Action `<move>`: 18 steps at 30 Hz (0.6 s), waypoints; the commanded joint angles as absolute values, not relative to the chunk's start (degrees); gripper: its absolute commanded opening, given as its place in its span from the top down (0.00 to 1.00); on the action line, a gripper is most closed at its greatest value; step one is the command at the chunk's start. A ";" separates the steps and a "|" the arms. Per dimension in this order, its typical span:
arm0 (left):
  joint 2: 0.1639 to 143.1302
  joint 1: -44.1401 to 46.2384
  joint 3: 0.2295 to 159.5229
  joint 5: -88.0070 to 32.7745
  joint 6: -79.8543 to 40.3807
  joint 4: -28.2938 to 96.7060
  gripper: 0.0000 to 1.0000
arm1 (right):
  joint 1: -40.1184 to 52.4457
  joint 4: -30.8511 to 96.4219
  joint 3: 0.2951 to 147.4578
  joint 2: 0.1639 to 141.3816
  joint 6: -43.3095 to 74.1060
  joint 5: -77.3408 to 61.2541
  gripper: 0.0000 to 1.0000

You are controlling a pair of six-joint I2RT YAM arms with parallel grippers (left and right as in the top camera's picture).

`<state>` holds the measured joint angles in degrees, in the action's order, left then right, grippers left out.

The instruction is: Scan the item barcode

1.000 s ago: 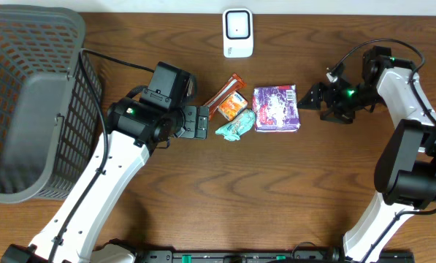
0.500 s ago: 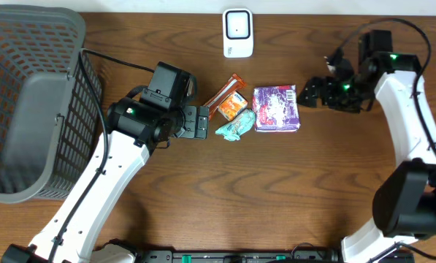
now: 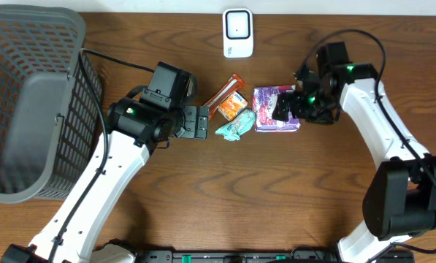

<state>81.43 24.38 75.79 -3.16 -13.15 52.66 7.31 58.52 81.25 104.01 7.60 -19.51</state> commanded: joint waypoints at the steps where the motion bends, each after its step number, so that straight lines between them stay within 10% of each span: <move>1: 81.60 24.14 75.99 -3.62 -13.15 52.90 0.02 | 6.79 54.33 75.90 104.29 19.79 -18.90 0.01; 18: 81.60 24.14 75.99 -3.62 -13.15 52.88 0.02 | 4.10 32.25 66.04 104.25 25.19 -13.61 0.17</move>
